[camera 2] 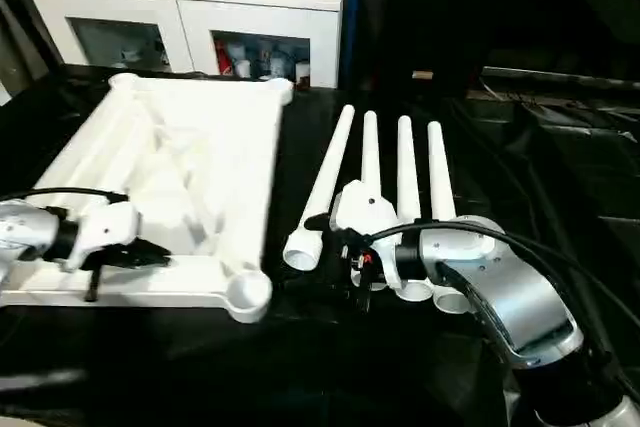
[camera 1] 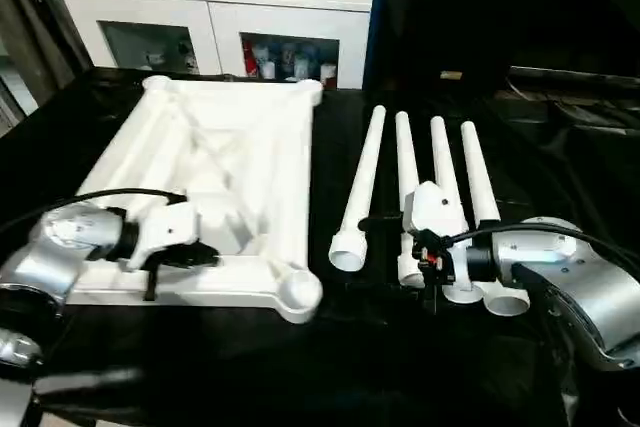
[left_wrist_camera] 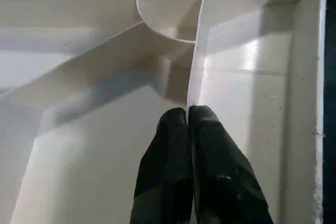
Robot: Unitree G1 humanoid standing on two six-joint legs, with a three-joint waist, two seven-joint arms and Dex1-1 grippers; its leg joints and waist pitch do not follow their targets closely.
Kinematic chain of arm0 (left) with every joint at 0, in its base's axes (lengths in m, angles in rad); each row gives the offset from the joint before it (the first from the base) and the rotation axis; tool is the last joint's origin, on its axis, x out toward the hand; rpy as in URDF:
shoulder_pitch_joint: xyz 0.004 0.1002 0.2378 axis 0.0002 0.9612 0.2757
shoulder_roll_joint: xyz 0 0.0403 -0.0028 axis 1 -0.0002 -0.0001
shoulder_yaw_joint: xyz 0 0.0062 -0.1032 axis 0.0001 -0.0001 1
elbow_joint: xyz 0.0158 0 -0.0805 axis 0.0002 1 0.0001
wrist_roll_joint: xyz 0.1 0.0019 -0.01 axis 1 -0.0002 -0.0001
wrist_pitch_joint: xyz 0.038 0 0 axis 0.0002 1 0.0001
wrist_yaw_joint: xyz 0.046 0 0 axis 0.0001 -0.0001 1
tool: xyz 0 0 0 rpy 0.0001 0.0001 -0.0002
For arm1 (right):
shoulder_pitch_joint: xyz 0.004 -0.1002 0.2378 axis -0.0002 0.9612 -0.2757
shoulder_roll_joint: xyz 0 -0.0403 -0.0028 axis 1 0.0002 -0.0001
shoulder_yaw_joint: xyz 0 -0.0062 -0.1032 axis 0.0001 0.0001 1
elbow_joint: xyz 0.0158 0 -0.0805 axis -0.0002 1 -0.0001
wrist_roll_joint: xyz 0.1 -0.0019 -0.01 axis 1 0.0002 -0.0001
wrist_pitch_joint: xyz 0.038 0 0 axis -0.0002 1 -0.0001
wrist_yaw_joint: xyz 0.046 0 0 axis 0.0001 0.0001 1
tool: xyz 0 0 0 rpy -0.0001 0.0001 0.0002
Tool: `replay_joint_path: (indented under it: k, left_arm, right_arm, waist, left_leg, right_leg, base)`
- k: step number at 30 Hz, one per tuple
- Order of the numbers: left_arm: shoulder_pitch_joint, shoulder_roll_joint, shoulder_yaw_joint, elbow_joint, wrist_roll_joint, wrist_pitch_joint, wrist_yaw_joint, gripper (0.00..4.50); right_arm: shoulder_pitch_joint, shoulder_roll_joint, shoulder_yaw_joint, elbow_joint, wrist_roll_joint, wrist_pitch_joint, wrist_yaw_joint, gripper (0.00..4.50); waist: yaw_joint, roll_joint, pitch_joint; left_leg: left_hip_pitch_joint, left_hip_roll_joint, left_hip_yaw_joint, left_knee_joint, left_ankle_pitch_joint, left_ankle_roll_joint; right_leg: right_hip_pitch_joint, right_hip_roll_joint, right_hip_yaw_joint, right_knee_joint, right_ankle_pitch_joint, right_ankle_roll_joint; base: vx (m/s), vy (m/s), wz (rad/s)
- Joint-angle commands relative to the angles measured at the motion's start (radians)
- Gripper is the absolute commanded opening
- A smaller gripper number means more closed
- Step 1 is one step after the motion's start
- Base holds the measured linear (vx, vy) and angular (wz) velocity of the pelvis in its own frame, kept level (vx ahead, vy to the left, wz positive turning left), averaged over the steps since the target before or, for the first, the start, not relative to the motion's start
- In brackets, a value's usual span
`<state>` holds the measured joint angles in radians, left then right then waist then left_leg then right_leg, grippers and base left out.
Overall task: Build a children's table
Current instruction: Pick table leg
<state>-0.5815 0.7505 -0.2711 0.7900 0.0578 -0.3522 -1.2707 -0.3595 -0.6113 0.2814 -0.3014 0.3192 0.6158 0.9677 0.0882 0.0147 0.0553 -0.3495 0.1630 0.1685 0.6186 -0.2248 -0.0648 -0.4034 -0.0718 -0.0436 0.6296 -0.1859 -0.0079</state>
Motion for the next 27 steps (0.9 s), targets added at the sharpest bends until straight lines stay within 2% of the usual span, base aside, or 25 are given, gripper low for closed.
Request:
replay_joint_path:
  k: [1,2,6,9,13,16,17,19,22,23,25,26,27]
  left_arm:
    - [-0.015,0.045,0.034,0.045,0.023,-0.010,0.040,0.01]
    - [-0.017,0.048,0.034,0.052,0.025,-0.008,0.042,0.01]
    - [-0.037,0.075,0.041,0.100,0.036,-0.042,0.060,0.01]
    - [-0.053,0.091,0.050,0.134,0.039,-0.055,0.071,0.01]
    - [-0.064,0.105,0.063,0.155,0.029,-0.092,0.066,0.01]
    - [-0.075,0.114,0.057,0.173,0.045,-0.136,0.084,0.01]
    - [-0.081,0.106,0.071,0.176,0.024,-0.138,0.081,0.01]
    - [-0.091,0.092,0.096,0.174,-0.014,-0.141,0.064,0.56]
    - [-0.098,0.085,0.124,0.152,-0.068,-0.128,0.006,0.59]
    - [-0.098,0.085,0.124,0.152,-0.068,-0.128,0.006,0.80]
    - [-0.090,0.089,0.146,0.120,-0.106,-0.109,-0.024,0.92]
    - [-0.081,0.091,0.164,0.089,-0.137,-0.082,-0.039,0.98]
    - [-0.064,0.094,0.197,0.033,-0.191,-0.027,-0.054,1.02]
  right_arm:
    - [-0.022,-0.001,-0.003,0.006,-0.010,-0.016,-0.005,4.50]
    - [-0.023,0.000,-0.003,0.007,-0.012,-0.017,-0.006,4.50]
    - [-0.026,0.003,-0.003,0.012,-0.014,-0.019,-0.007,4.50]
    - [-0.029,0.006,-0.002,0.016,-0.015,-0.020,-0.008,4.50]
    - [-0.030,0.009,-0.002,0.021,-0.017,-0.023,-0.008,4.50]
    - [-0.031,0.012,-0.001,0.025,-0.020,-0.027,-0.008,4.50]
    - [-0.031,0.013,-0.001,0.025,-0.020,-0.027,-0.008,4.50]
    - [-0.030,0.014,-0.002,0.023,-0.018,-0.027,-0.008,4.50]
    - [-0.023,0.017,-0.008,0.013,-0.008,-0.022,-0.009,4.50]
    - [-0.023,0.017,-0.008,0.013,-0.008,-0.022,-0.009,4.50]
    - [-0.018,0.023,-0.018,0.007,0.000,-0.016,-0.015,4.50]
    - [-0.014,0.026,-0.028,0.002,0.006,-0.012,-0.023,4.50]
    - [-0.006,0.032,-0.045,-0.007,0.017,-0.003,-0.036,4.50]
  waist:
    - [0.007,0.011,-0.060]
    - [0.008,0.015,-0.060]
    - [0.007,0.013,-0.057]
    - [0.007,0.017,-0.057]
    - [0.007,0.016,-0.060]
    - [0.008,0.019,-0.061]
    - [0.008,0.017,-0.061]
    - [0.009,0.018,-0.063]
    - [0.013,0.014,-0.062]
    - [0.015,0.014,-0.063]
    - [0.021,0.011,-0.059]
    - [0.024,0.013,-0.058]
    - [0.025,0.009,-0.058]
  left_leg:
    - [0.000,0.061,-0.027,-0.092,-0.208,-0.034]
    - [0.001,0.062,-0.027,-0.092,-0.211,-0.037]
    - [0.003,0.061,-0.027,-0.093,-0.233,-0.041]
    - [0.006,0.063,-0.028,-0.095,-0.247,-0.047]
    - [0.005,0.063,-0.027,-0.093,-0.230,-0.050]
    - [0.006,0.064,-0.025,-0.092,-0.218,-0.049]
    - [0.006,0.064,-0.025,-0.091,-0.216,-0.049]
    - [0.005,0.064,-0.024,-0.091,-0.201,-0.050]
    - [0.006,0.064,-0.021,-0.089,-0.193,-0.049]
    - [0.006,0.063,-0.021,-0.088,-0.194,-0.049]
    - [0.007,0.065,-0.020,-0.090,-0.215,-0.050]
    - [0.009,0.067,-0.020,-0.092,-0.225,-0.054]
    - [0.009,0.069,-0.019,-0.092,-0.223,-0.059]
  right_leg:
    - [0.048,-0.079,0.053,-0.073,-0.233,-0.207]
    - [0.047,-0.079,0.053,-0.073,-0.230,-0.209]
    - [0.046,-0.079,0.054,-0.077,-0.259,-0.207]
    - [0.044,-0.080,0.055,-0.077,-0.274,-0.204]
    - [0.044,-0.080,0.055,-0.072,-0.231,-0.214]
    - [0.044,-0.079,0.053,-0.067,-0.167,-0.234]
    - [0.045,-0.079,0.053,-0.066,-0.159,-0.237]
    - [0.048,-0.080,0.052,-0.062,-0.134,-0.246]
    - [0.046,-0.080,0.051,-0.060,-0.107,-0.262]
    - [0.048,-0.080,0.051,-0.059,-0.109,-0.263]
    - [0.046,-0.082,0.052,-0.062,-0.154,-0.256]
    - [0.045,-0.084,0.053,-0.065,-0.185,-0.247]
    - [0.045,-0.086,0.055,-0.062,-0.188,-0.246]
  base:
    - [0.000,0.000,0.00]
    - [0.000,0.000,0.00]
    - [0.000,0.000,0.00]
    - [0.000,0.000,0.00]
    - [0.000,0.000,0.00]
    - [0.000,0.000,0.00]
    - [0.000,0.000,0.00]
    - [0.000,0.000,0.00]
    - [0.000,0.000,0.00]
    - [0.000,0.000,0.00]
    - [0.000,0.000,0.00]
    - [0.000,0.000,0.00]
    - [0.000,0.000,0.00]
